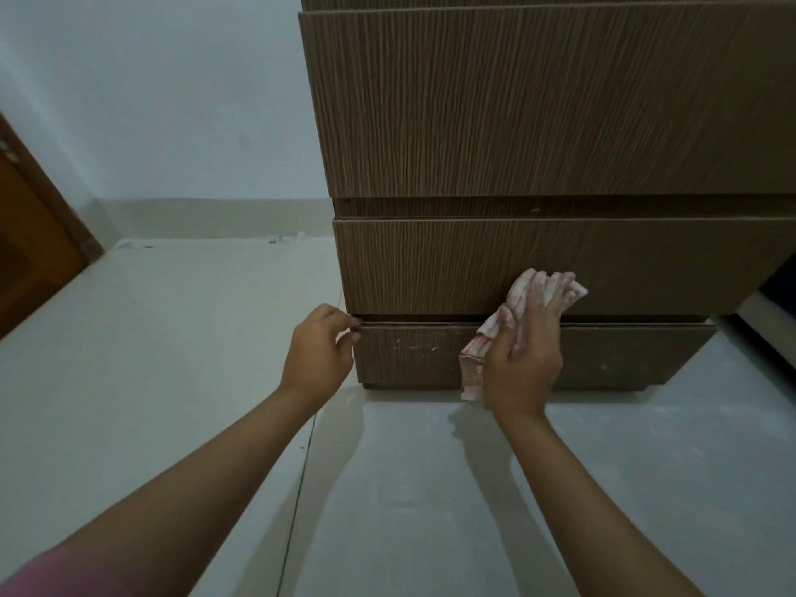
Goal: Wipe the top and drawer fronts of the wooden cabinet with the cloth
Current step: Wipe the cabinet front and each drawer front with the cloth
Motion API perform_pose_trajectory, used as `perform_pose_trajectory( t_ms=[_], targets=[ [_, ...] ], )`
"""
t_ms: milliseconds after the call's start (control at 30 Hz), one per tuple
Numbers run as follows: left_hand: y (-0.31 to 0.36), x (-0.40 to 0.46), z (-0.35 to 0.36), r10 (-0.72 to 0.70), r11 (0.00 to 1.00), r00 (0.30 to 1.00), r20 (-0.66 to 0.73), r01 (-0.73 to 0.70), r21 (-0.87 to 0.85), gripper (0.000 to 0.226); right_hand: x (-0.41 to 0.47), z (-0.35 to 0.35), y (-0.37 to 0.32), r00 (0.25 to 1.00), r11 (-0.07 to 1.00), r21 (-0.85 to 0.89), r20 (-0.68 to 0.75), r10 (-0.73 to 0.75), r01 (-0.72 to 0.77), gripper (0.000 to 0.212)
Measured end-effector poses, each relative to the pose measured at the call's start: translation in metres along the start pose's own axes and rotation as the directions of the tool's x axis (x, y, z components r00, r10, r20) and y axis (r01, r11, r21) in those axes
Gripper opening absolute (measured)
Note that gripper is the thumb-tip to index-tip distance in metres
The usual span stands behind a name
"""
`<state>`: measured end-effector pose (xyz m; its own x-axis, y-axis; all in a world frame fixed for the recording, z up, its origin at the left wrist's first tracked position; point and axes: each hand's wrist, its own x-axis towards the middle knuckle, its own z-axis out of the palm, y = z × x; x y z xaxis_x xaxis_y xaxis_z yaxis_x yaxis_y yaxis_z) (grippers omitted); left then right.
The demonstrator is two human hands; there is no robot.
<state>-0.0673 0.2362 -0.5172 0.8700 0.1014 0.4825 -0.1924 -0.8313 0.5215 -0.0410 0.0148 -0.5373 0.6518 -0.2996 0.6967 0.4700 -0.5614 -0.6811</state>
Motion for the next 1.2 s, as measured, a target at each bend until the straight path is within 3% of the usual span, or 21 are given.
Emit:
perform_pose_trajectory(
  t_ms=[333,533,900,1200],
  targets=[
    [-0.001,-0.004,-0.013,-0.045,0.997,0.998,0.034,0.047,-0.067,0.014,-0.068,0.043,-0.061,0.962,0.955,0.133,0.094,0.255,-0.266,0.054],
    [-0.001,-0.013,-0.029,-0.088,0.985,0.990,0.114,0.104,-0.140,0.014,-0.094,0.071,-0.082,0.965,0.976,0.055,0.169,0.199,-0.211,0.053],
    [0.001,-0.013,-0.036,-0.091,0.982,0.978,0.186,0.120,-0.148,0.009,-0.100,0.077,-0.070,0.962,0.939,-0.339,0.231,0.146,-0.061,0.050],
    [0.004,-0.015,-0.036,-0.117,0.983,0.976,0.183,0.140,-0.119,0.009,-0.087,0.051,-0.050,0.965,0.906,-0.399,0.148,0.215,-0.141,0.052]
  ],
)
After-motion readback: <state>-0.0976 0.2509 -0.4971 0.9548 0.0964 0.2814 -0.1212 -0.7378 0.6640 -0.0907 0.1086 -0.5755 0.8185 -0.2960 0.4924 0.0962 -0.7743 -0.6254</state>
